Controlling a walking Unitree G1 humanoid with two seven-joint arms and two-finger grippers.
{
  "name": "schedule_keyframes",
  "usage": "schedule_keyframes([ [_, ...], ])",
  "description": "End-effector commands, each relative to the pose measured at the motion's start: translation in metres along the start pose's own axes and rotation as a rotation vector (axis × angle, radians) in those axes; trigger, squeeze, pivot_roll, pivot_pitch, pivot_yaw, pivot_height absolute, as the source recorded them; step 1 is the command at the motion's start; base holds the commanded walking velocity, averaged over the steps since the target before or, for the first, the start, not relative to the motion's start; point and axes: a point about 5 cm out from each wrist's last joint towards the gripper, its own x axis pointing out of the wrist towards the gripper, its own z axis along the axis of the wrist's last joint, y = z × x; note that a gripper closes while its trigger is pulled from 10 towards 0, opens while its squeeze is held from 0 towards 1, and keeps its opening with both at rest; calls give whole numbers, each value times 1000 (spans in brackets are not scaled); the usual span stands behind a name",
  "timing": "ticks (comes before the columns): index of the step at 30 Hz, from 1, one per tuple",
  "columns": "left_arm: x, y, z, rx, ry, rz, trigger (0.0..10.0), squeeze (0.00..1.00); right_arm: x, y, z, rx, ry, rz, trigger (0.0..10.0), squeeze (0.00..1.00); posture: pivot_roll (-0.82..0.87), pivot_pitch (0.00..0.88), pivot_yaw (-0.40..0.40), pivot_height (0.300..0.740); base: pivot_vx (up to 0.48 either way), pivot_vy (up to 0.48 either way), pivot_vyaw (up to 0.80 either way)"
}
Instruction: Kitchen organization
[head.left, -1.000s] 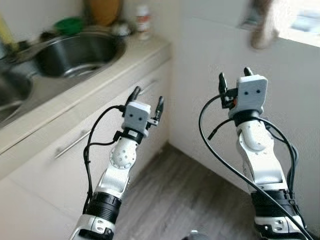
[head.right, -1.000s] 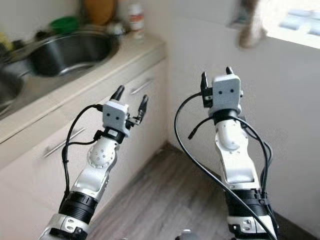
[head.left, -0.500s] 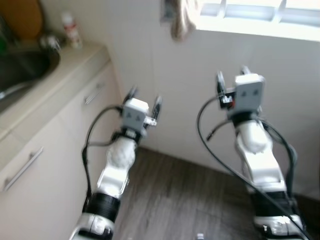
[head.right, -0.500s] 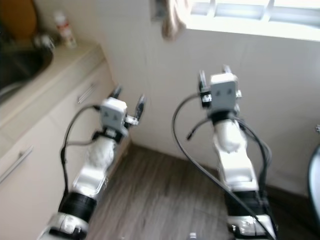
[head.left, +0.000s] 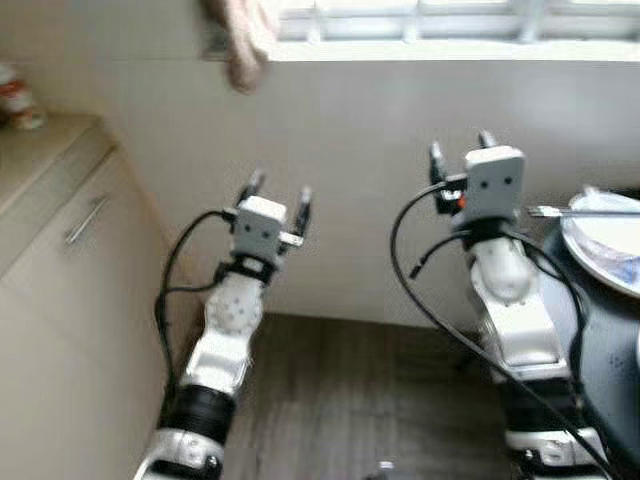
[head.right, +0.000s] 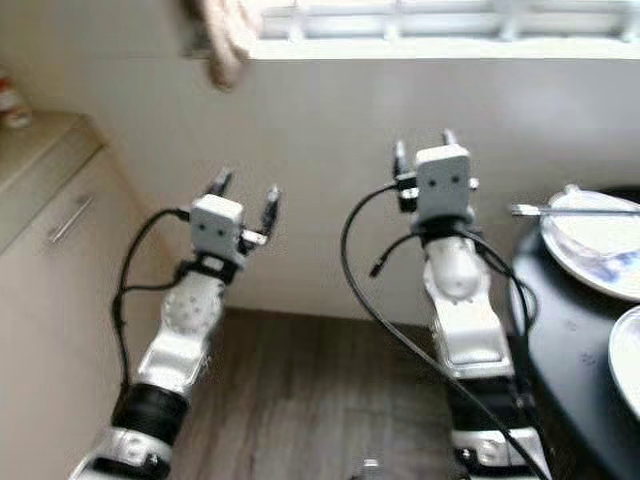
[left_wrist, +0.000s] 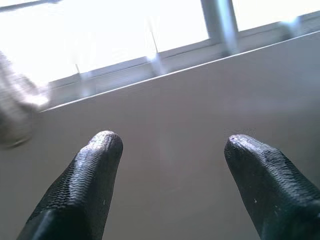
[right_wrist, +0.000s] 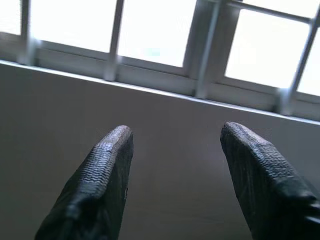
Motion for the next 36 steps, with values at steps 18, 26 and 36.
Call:
schedule_keyframes([
  [18, -1, 6, 0, 23, -6, 16, 10000, 0, 2, 3, -2, 49, 21, -10, 10000, 0, -185, 0, 39, 740, 0, -151, -800],
  [26, -2, 6, -2, 28, 3, 13, 10000, 0, 2, 1, -4, 53, 36, -24, 10000, 0, -186, 0, 41, 740, 0, 0, -800],
  [36, -1, 7, -3, 31, 11, 15, 10000, 0, -1, 5, -31, 223, 233, -22, 10000, 0, -184, 0, 43, 740, 0, 0, -634],
])
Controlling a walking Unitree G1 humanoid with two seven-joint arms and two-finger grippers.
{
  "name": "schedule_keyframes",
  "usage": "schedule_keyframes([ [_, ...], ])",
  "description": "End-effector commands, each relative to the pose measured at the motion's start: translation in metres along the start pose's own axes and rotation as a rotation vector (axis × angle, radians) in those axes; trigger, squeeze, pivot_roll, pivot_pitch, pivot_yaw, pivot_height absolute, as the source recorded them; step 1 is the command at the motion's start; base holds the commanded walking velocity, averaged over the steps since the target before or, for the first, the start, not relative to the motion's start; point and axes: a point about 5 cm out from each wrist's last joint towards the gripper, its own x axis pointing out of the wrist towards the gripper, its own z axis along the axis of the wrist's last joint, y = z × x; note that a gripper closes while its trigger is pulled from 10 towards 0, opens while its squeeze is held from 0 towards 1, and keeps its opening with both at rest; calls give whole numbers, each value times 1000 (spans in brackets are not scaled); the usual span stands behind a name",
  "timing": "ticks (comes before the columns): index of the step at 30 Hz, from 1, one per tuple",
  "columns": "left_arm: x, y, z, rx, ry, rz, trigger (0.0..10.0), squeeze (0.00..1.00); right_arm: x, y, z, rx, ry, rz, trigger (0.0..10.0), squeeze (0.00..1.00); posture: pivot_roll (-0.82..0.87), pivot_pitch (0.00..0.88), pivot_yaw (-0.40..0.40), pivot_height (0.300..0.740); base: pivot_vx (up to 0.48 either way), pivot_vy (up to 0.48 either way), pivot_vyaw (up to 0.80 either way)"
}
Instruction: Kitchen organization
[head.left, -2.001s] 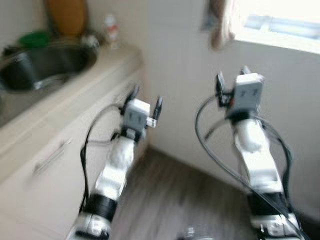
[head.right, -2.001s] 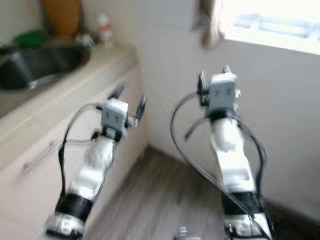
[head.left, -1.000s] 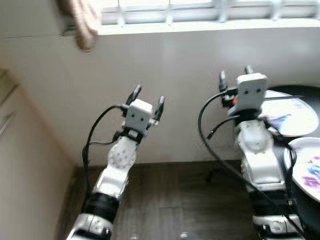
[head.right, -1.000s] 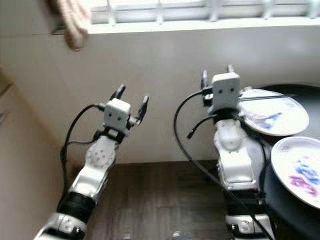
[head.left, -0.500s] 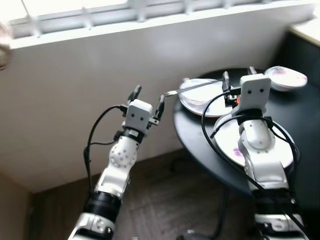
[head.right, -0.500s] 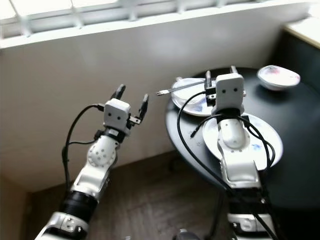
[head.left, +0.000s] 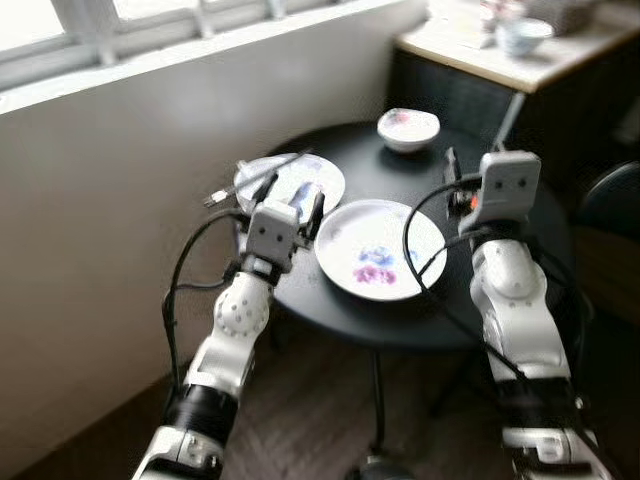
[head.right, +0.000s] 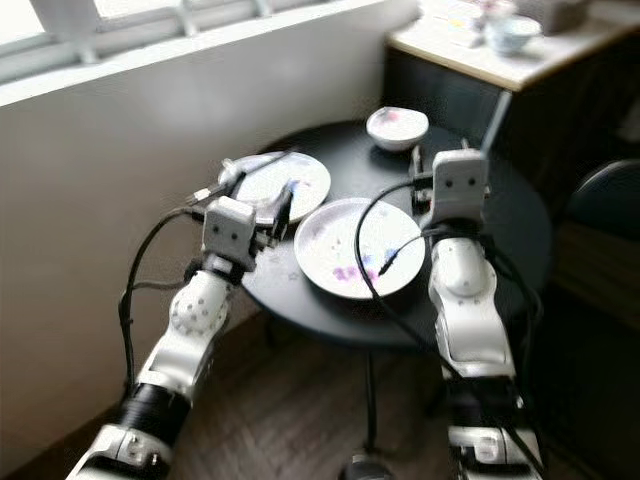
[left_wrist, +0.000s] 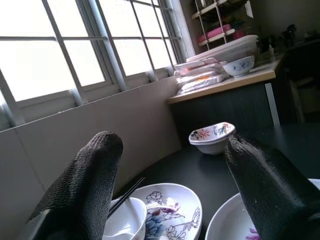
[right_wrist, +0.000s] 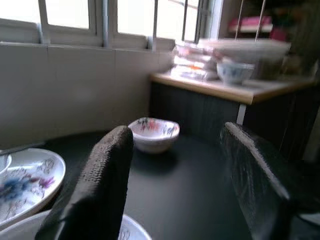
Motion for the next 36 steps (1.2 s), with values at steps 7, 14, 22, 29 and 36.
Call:
schedule_keyframes([
  [7, 1, 0, -2, 9, 12, -1, 10000, 0, 3, -21, -30, 207, 211, -110, 10000, 0, -181, 0, 45, 740, 0, 0, 0],
  [14, 1, -1, -3, 16, 21, -8, 10000, 0, -6, -18, -62, 308, 417, -105, 10000, 0, -181, 0, 47, 740, 0, 0, 0],
  [22, 2, 1, -3, 24, 25, -7, 10000, 0, -15, -16, -85, 381, 543, -134, 10000, 0, -175, 0, 46, 740, 0, 0, 0],
  [29, 1, 0, -5, 32, 35, -12, 10000, 0, -19, -7, -95, 406, 608, -90, 10000, 0, -175, 0, 47, 740, 0, 0, 0],
  [36, 0, 0, -6, 38, 45, -13, 10000, 0, -24, -2, -104, 549, 676, -82, 10000, 0, -173, 0, 47, 740, 0, 0, 0],
])
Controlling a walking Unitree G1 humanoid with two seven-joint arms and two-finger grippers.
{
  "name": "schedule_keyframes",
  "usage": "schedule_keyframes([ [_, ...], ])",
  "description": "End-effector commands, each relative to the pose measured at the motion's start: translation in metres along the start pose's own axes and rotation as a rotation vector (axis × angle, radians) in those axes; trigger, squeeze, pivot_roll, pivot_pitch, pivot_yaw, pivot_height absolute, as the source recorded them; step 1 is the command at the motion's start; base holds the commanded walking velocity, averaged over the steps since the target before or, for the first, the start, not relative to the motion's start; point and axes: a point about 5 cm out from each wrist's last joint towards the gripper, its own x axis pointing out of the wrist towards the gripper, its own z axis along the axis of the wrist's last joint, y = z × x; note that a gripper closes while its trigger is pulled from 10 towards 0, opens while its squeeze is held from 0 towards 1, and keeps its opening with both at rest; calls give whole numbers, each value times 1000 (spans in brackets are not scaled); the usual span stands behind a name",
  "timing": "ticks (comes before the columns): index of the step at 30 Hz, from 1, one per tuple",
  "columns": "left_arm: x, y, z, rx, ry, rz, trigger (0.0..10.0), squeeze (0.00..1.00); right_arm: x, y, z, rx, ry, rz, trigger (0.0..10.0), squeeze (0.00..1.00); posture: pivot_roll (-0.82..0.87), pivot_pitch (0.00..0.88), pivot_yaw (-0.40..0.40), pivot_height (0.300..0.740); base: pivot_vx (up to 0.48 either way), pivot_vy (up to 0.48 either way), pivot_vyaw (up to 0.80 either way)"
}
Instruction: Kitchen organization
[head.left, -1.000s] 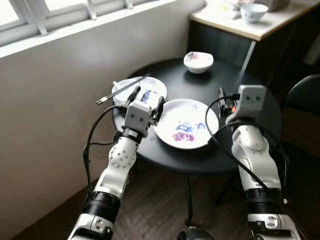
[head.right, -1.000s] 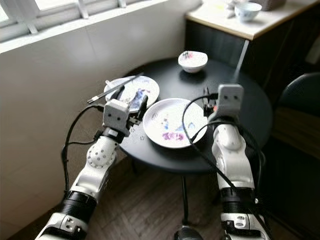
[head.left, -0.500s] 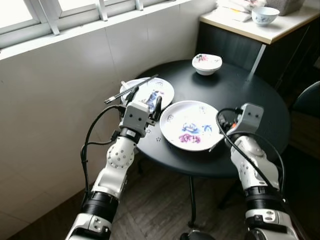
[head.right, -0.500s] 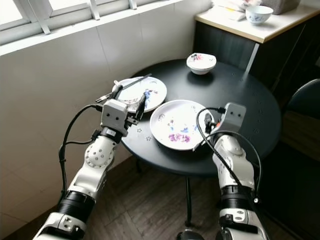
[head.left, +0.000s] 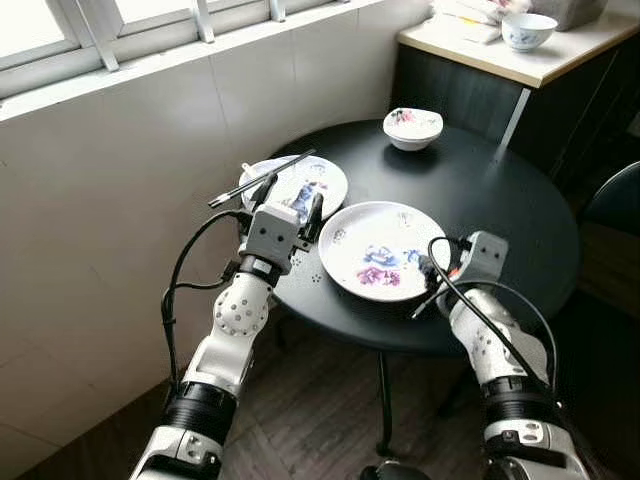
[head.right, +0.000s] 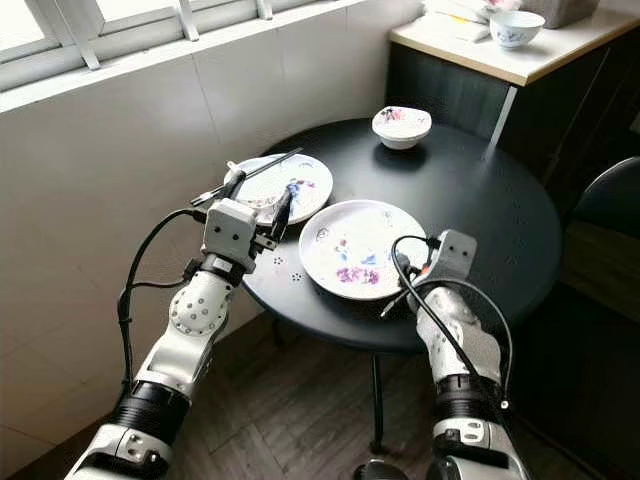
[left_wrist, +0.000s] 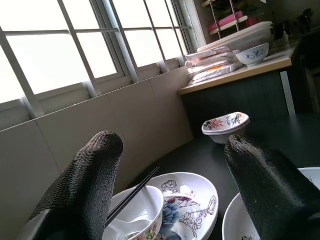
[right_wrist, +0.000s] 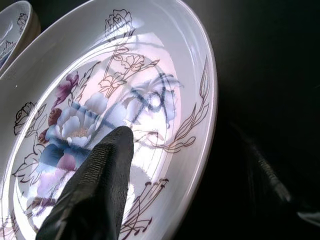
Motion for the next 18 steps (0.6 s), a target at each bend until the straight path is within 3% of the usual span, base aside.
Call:
schedule_keyframes([
  [1, 0, 1, -3, 13, 22, -1, 10000, 0, 1, 4, 1, 33, 12, 24, 10000, 0, -173, 0, 47, 740, 0, 0, 0],
  [5, 0, 1, -4, 15, 24, -1, 10000, 0, 2, 4, 1, 47, 18, 30, 10000, 0, -173, 0, 47, 740, 0, 0, 0],
  [6, 1, 1, -4, 17, 26, -1, 10000, 0, 2, 5, 2, 72, 15, 41, 4549, 0, -172, 0, 45, 740, 0, 0, 0],
  [7, 1, 1, -4, 18, 27, 0, 10000, 0, 2, 5, 2, 80, 13, 44, 3373, 0, -172, 0, 45, 740, 0, 0, 0],
  [8, 1, 1, -4, 18, 27, 0, 10000, 0, 2, 5, 2, 80, 13, 44, 3373, 0, -172, 0, 45, 740, 0, 0, 0],
  [9, 1, 1, -4, 19, 28, 1, 10000, 0, 2, 6, 3, 92, 8, 49, 0, 0, -172, 0, 45, 740, 0, 0, 0],
  [18, 1, 0, -6, 26, 36, -4, 10000, 0, 2, 7, 5, 194, 14, 69, 0, 0, -176, 0, 48, 740, 0, 0, 0],
])
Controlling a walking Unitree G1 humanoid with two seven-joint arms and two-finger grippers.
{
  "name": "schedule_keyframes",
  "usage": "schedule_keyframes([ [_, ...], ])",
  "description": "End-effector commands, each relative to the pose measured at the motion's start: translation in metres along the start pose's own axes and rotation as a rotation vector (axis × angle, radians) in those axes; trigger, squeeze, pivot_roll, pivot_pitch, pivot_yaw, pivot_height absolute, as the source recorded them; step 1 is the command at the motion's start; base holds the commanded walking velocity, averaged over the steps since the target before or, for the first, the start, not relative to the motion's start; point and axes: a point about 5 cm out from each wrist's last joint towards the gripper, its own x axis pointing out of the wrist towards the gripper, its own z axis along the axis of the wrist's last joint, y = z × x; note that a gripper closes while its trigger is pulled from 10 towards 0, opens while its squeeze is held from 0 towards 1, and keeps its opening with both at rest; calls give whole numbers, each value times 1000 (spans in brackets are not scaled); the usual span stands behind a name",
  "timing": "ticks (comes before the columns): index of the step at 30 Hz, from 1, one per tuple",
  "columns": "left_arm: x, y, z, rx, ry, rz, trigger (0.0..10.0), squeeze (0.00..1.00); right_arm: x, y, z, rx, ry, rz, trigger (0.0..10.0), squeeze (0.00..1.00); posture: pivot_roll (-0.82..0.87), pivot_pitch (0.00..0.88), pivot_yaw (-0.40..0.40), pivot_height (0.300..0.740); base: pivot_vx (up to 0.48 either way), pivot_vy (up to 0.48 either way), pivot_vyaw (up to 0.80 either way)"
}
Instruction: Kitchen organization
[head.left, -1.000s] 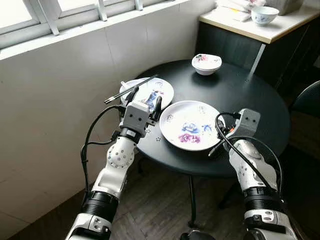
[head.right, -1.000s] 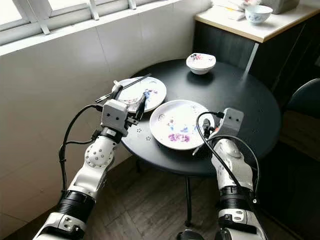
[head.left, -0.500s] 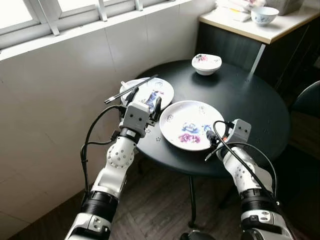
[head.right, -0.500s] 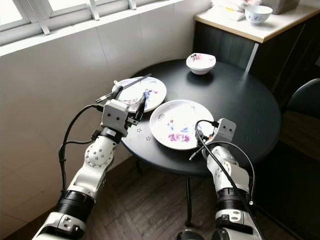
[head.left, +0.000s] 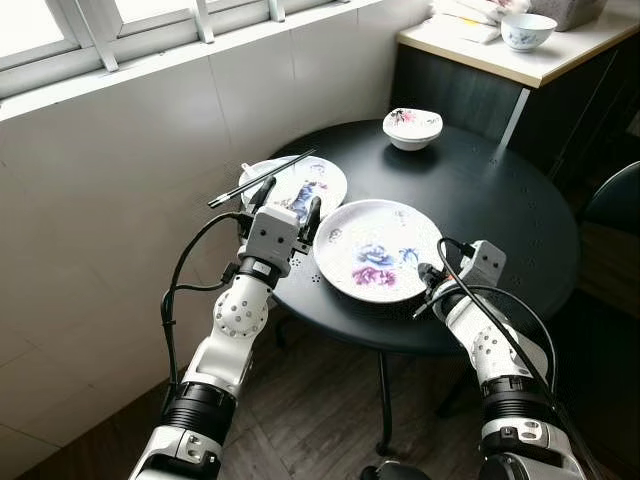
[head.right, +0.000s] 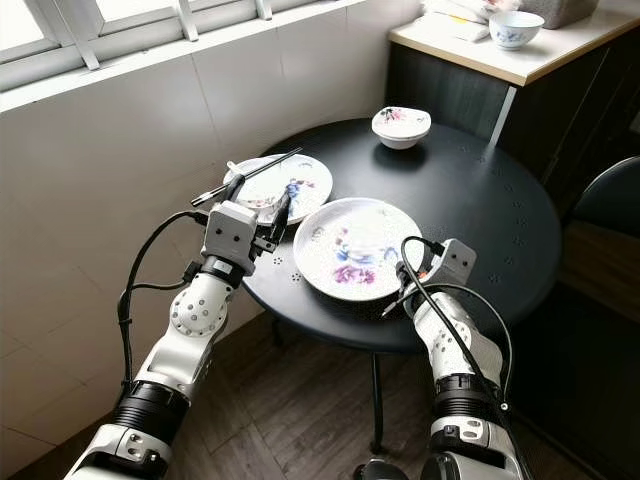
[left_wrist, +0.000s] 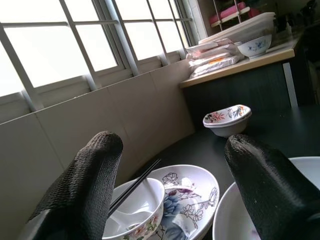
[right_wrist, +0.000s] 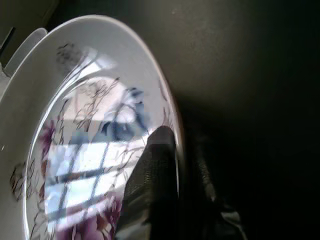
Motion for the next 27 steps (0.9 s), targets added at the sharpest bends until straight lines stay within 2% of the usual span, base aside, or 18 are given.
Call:
schedule_keyframes([
  [1, 2, 1, 0, 19, 9, -9, 10000, 0, 2, 6, 0, 36, 12, 20, 0, 0, -176, 0, 48, 740, 0, 0, 0],
  [9, 2, 0, 0, 19, 9, -8, 10000, 0, -1, 2, 16, 45, -82, -61, 0, 0, -177, 0, 47, 740, 0, 0, 0],
  [14, 2, 0, -1, 20, 10, -8, 10000, 0, -3, 10, 23, 77, -126, -27, 0, 0, -178, 0, 46, 740, 0, 0, 0],
  [17, 2, 0, -1, 20, 9, -8, 10000, 0, -8, 23, 38, 39, -251, 48, 0, 0, -177, 0, 46, 740, 0, 0, 0],
  [23, 2, 0, -1, 21, 11, -4, 10000, 0, -21, 40, 70, 34, -441, 146, 0, 0, -176, 0, 45, 740, 0, 0, 0],
  [25, 2, 0, -1, 22, 12, -3, 10000, 0, -26, 43, 80, -13, -500, 154, 0, 0, -176, 0, 45, 740, 0, 0, 0],
  [26, 2, 0, -1, 23, 14, -2, 10000, 0, -31, 46, 89, -87, -562, 172, 0, 0, -176, 0, 45, 740, 0, 0, 0],
  [27, 2, 0, -1, 23, 14, -2, 10000, 0, -31, 46, 89, -87, -562, 172, 0, 0, -176, 0, 45, 740, 0, 0, 0],
])
